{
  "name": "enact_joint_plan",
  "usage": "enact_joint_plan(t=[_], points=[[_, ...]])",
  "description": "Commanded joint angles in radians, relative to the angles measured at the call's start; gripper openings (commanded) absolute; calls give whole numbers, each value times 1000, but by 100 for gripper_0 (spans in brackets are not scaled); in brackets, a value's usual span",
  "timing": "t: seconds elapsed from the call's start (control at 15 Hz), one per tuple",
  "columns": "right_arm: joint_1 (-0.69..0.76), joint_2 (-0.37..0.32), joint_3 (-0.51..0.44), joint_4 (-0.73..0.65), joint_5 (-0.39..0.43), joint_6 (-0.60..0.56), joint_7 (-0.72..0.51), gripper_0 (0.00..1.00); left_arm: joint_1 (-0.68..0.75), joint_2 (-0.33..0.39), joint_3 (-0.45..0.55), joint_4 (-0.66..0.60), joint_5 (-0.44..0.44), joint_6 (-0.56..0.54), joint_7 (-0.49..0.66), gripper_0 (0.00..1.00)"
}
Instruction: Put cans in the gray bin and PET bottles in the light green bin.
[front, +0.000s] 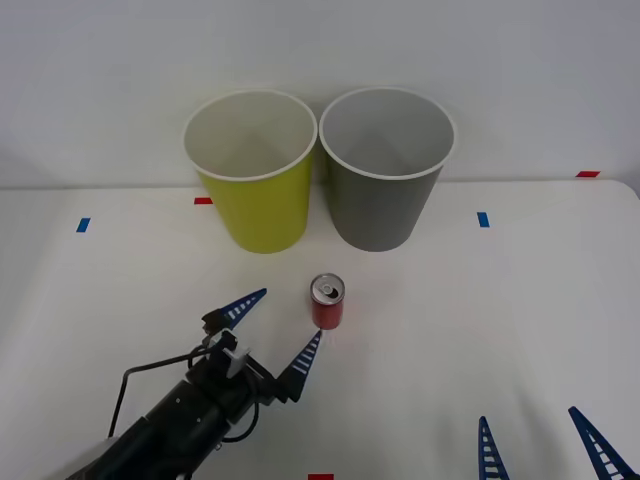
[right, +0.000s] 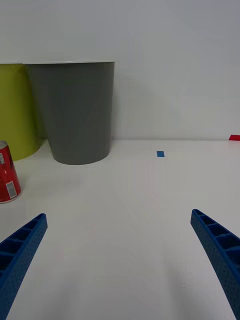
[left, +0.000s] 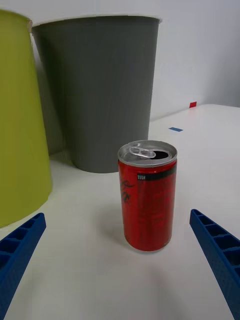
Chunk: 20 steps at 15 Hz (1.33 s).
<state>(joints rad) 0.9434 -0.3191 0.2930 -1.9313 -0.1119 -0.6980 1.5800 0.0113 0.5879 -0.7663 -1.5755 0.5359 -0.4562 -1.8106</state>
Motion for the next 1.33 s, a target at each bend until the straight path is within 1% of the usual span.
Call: enact_joint_plan(t=[0.07, 0.4, 0.6, 0.8, 1.0, 1.07, 1.13, 1.2, 1.33], points=[[0, 0, 0, 0, 0, 0, 0, 100, -63, -59, -22, 66, 6, 8, -4, 100], [0, 0, 0, 0, 0, 0, 0, 100, -83, -140, -22, 80, 6, 74, -21, 100], [0, 0, 0, 0, 0, 0, 0, 100, -106, -165, -22, 86, 6, 107, -30, 100], [0, 0, 0, 0, 0, 0, 0, 100, -140, -191, -22, 137, 7, 107, -42, 100], [0, 0, 0, 0, 0, 0, 0, 100, -146, -201, -19, 146, 9, 107, -49, 100], [0, 0, 0, 0, 0, 0, 0, 100, -146, -200, -18, 146, 9, 107, -49, 68], [0, 0, 0, 0, 0, 0, 0, 100, -145, -198, -10, 146, 7, 108, -50, 16], [0, 0, 0, 0, 0, 0, 0, 100, -146, -195, -1, 144, 6, 108, -53, 6], [0, 0, 0, 0, 0, 0, 0, 100, -146, -189, 5, 146, -1, 107, -58, 2]])
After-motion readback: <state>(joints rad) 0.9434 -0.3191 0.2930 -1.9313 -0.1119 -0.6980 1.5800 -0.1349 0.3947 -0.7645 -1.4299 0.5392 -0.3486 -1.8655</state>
